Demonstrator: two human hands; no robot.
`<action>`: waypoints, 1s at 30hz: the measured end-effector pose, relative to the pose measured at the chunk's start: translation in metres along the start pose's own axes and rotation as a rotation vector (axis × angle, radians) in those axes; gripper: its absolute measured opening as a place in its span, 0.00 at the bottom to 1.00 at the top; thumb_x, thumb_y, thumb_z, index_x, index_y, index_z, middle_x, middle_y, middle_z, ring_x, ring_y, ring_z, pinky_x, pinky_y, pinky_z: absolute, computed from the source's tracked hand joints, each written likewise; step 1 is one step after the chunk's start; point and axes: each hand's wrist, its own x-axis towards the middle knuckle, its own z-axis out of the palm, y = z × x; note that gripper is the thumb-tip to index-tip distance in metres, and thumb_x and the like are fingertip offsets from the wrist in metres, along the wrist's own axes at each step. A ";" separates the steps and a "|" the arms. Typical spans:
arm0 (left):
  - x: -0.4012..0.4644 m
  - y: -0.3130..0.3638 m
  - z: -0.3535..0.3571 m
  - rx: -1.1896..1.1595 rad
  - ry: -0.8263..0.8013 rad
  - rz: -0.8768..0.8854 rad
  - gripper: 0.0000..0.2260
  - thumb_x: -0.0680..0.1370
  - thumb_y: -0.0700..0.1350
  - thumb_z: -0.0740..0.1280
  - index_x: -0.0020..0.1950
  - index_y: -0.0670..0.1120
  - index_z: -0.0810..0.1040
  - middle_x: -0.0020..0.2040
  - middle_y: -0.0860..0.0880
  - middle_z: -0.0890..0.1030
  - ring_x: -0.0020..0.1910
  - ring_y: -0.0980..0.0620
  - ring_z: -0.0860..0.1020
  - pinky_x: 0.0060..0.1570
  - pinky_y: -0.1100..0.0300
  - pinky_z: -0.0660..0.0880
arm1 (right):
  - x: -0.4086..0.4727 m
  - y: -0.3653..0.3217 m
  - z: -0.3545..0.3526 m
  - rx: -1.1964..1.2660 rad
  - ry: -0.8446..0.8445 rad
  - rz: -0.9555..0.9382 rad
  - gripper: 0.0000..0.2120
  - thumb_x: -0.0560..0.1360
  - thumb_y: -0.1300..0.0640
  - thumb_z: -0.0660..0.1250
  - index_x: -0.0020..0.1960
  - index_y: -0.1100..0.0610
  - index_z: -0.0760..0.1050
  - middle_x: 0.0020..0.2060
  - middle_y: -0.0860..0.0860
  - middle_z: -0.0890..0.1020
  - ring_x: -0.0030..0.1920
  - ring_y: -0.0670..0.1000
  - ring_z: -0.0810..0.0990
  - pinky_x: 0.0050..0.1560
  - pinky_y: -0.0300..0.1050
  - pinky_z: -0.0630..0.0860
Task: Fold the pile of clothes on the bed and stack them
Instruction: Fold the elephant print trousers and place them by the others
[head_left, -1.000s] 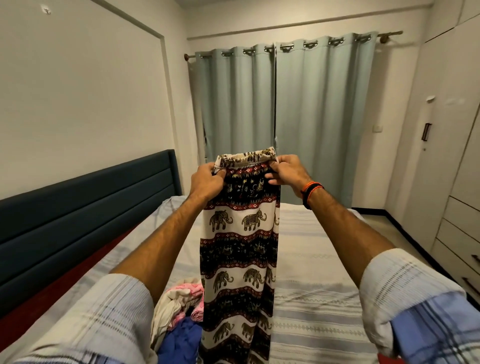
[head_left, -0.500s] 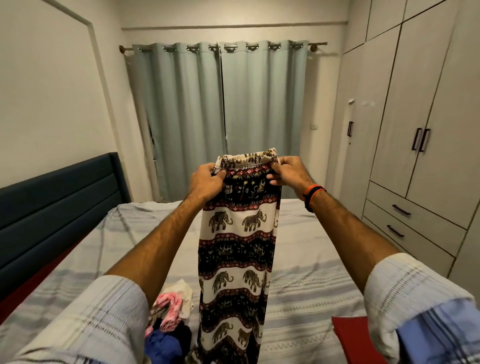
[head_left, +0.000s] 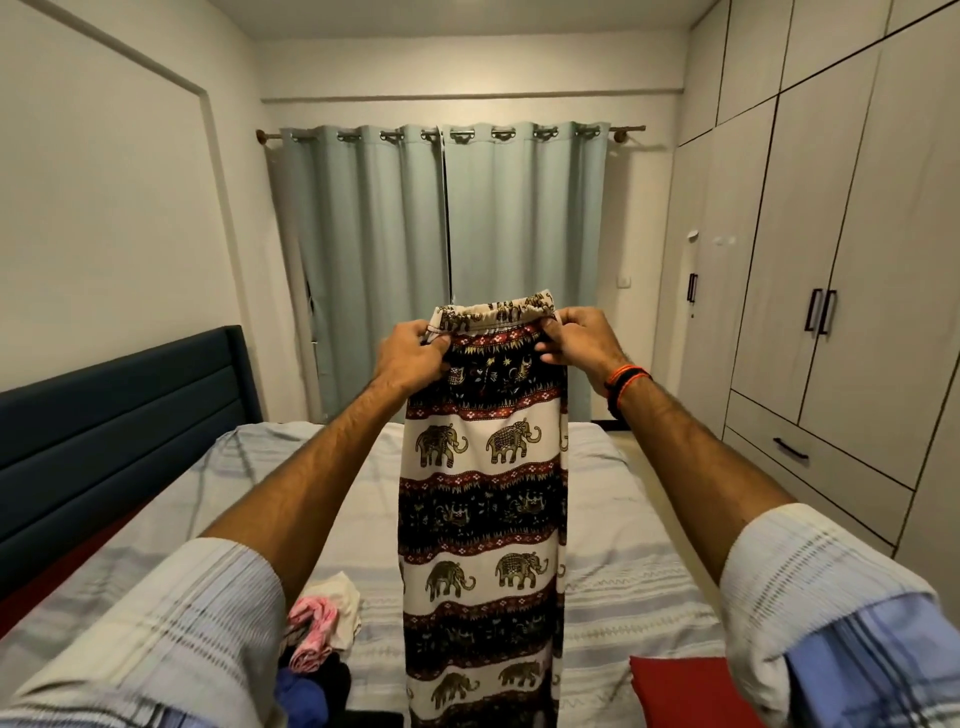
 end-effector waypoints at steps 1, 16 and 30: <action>-0.003 0.005 0.001 -0.009 0.008 0.003 0.10 0.81 0.46 0.64 0.60 0.46 0.77 0.51 0.49 0.80 0.50 0.48 0.81 0.56 0.49 0.79 | -0.001 -0.001 -0.004 0.011 0.008 -0.014 0.06 0.80 0.57 0.65 0.46 0.57 0.77 0.42 0.53 0.82 0.39 0.47 0.80 0.42 0.42 0.81; -0.006 0.001 0.042 -0.012 0.046 -0.049 0.06 0.81 0.48 0.65 0.54 0.49 0.78 0.49 0.48 0.82 0.48 0.48 0.82 0.55 0.47 0.80 | 0.000 0.023 -0.039 -0.001 -0.048 0.039 0.06 0.80 0.57 0.65 0.46 0.58 0.76 0.44 0.53 0.82 0.36 0.46 0.81 0.38 0.41 0.81; 0.107 -0.113 0.105 0.044 -0.114 -0.184 0.08 0.81 0.49 0.65 0.55 0.47 0.78 0.43 0.49 0.80 0.37 0.54 0.78 0.34 0.62 0.75 | 0.108 0.132 -0.003 -0.072 -0.127 0.281 0.06 0.81 0.60 0.64 0.45 0.60 0.75 0.42 0.57 0.83 0.33 0.49 0.81 0.33 0.40 0.79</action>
